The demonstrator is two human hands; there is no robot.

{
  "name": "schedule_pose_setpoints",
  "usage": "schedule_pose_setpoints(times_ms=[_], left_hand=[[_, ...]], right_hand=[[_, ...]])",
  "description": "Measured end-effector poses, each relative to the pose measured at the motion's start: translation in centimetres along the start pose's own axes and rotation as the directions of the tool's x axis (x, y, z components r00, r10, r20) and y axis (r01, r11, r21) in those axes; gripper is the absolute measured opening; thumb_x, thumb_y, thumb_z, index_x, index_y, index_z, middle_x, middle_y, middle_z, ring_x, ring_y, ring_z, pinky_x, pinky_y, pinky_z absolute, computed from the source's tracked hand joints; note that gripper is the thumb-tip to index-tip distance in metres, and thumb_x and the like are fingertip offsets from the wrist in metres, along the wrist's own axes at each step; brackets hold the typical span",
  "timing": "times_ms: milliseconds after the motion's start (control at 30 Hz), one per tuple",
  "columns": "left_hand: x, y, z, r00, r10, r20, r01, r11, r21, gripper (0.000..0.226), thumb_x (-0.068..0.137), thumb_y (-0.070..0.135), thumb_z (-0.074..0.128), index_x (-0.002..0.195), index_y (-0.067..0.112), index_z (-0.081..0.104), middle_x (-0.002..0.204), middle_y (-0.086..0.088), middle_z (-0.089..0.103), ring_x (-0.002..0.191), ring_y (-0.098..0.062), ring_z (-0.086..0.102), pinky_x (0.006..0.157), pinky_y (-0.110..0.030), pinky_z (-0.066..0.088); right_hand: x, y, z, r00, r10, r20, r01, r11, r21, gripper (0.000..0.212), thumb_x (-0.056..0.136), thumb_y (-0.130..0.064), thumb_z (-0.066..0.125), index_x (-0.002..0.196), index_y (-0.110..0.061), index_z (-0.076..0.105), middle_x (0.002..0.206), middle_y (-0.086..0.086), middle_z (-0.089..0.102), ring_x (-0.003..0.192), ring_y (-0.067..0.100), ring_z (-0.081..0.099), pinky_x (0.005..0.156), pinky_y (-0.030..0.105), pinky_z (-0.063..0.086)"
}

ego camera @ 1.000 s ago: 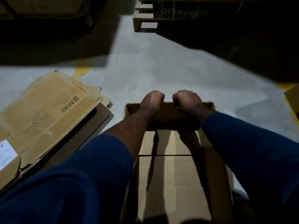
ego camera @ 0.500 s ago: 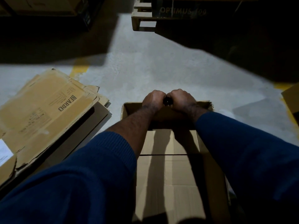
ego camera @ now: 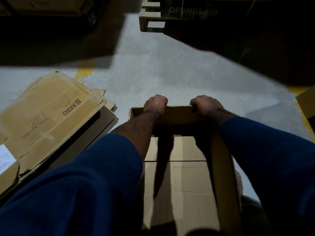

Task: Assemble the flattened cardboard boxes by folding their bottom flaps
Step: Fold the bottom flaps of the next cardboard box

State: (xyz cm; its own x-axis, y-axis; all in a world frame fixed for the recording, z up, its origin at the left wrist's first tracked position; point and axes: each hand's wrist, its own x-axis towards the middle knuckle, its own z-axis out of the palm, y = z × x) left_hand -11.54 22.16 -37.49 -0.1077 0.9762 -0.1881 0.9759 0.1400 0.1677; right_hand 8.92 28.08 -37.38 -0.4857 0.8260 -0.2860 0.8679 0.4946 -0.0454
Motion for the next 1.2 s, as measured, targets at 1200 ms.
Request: schedule_pose_setpoints(times_ms=[1200], left_hand=[[-0.6,-6.7,-0.7,0.975,-0.222,0.028,0.223,0.963,-0.153,0.032,0.079,-0.002,0.076,0.071,0.024,0.060,0.100,-0.007,0.067,0.093,-0.028,0.064,0.067,-0.032,0.049]], right_hand=[[-0.9,2.4,-0.2,0.983,0.180,-0.030,-0.182,0.971,-0.155,0.024,0.093,-0.005,0.061,0.112,-0.015,0.072,0.107,0.012,0.067,0.097,0.032,0.066,0.073,0.036,0.050]])
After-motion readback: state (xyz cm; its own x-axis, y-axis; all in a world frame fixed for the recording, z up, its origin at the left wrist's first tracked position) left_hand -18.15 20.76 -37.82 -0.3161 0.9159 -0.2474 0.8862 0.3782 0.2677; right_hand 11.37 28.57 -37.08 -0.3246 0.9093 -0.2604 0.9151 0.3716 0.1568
